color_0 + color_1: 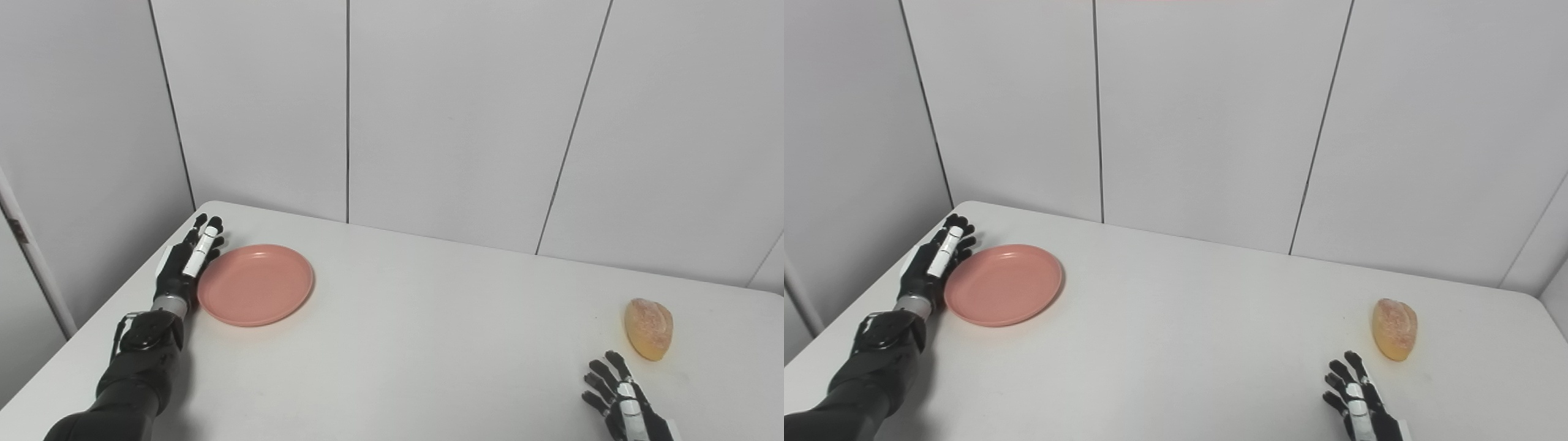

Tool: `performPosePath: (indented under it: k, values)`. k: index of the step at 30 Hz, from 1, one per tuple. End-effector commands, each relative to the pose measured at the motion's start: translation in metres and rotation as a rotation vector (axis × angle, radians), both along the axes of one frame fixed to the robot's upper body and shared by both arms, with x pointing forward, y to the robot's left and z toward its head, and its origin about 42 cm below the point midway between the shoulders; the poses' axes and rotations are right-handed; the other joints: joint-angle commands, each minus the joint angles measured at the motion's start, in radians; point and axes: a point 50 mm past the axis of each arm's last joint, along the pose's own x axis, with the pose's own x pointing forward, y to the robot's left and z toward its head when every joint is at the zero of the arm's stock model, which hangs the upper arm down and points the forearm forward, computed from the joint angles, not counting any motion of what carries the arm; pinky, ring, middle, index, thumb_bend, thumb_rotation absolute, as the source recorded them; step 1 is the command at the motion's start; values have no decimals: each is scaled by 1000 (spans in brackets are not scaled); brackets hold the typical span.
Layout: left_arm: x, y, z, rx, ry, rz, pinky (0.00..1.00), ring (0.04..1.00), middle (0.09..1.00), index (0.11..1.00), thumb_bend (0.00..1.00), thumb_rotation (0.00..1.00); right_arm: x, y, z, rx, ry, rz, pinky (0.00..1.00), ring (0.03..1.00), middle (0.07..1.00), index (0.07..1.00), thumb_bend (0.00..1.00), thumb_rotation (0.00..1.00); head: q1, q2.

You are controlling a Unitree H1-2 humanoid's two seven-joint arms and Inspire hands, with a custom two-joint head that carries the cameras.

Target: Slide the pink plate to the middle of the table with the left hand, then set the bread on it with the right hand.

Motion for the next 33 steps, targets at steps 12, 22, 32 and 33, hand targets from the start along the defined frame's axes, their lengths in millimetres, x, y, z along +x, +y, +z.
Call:
performPosePath:
  k: [12,22,32,33]
  values:
    - [23,-21,30,-115,-115,-96,900,905,913,967,886,719,-3,3,-3,20,25,-2,835,857,864,918,682,905,-1,9]
    - [30,-52,33,-111,-115,-185,904,902,904,950,863,740,-4,6,-1,15,24,-6,821,847,856,916,673,903,-7,17]
    - [36,-86,26,-146,-104,-259,868,878,883,923,846,720,-1,12,1,33,24,-4,815,842,854,918,626,897,-20,19]
    - [36,-89,25,-138,-98,-269,878,887,881,928,859,724,-1,12,1,34,24,-4,815,842,856,919,617,899,-20,19]
